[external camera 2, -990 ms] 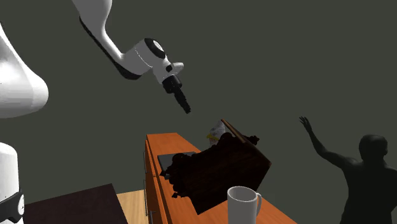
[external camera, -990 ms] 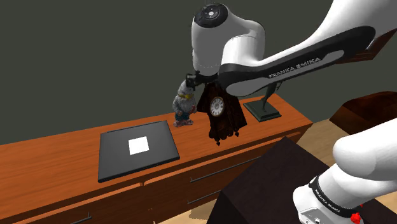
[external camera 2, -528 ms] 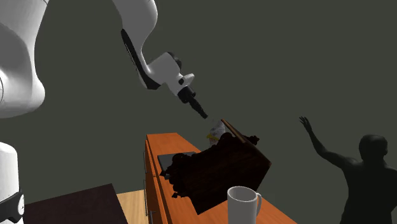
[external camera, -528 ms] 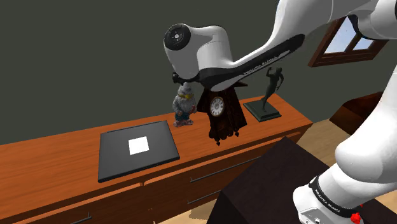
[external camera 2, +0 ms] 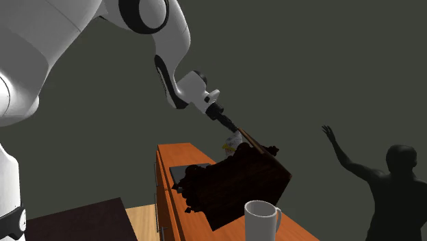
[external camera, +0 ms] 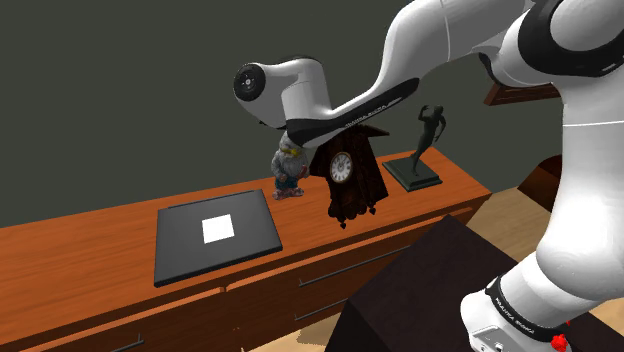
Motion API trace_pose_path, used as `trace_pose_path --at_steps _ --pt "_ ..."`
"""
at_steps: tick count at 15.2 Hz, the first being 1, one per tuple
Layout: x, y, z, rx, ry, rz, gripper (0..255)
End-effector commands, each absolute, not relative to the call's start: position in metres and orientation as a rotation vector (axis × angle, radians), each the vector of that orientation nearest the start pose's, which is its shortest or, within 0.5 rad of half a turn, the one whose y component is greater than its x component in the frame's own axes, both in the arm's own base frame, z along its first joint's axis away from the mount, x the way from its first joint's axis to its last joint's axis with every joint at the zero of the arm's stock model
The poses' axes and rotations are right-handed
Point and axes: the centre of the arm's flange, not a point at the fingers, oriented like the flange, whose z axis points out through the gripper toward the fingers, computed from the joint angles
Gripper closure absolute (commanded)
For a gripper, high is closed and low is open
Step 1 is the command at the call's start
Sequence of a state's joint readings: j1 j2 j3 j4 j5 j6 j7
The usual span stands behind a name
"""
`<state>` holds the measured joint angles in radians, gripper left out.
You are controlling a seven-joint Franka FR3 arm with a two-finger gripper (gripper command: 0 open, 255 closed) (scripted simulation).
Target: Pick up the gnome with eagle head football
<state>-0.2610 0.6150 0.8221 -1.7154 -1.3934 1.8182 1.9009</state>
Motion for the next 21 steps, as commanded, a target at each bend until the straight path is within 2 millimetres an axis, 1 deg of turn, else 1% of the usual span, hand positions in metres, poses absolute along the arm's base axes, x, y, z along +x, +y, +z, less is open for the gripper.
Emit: trace_pose_path --at_steps 1,4,6,7,16,21 --pt "0.631 0.217 0.314 -3.079 1.318 -1.296 0" --pt "0.631 0.217 0.298 -3.079 1.318 -1.296 0" --pt "0.631 0.217 0.295 -3.079 1.318 -1.296 0" --pt "0.631 0.216 0.295 -3.079 1.318 -1.296 255" --pt "0.631 0.217 0.295 -3.079 1.318 -1.296 255" --pt "0.631 0.217 0.321 -3.079 1.318 -1.296 255"
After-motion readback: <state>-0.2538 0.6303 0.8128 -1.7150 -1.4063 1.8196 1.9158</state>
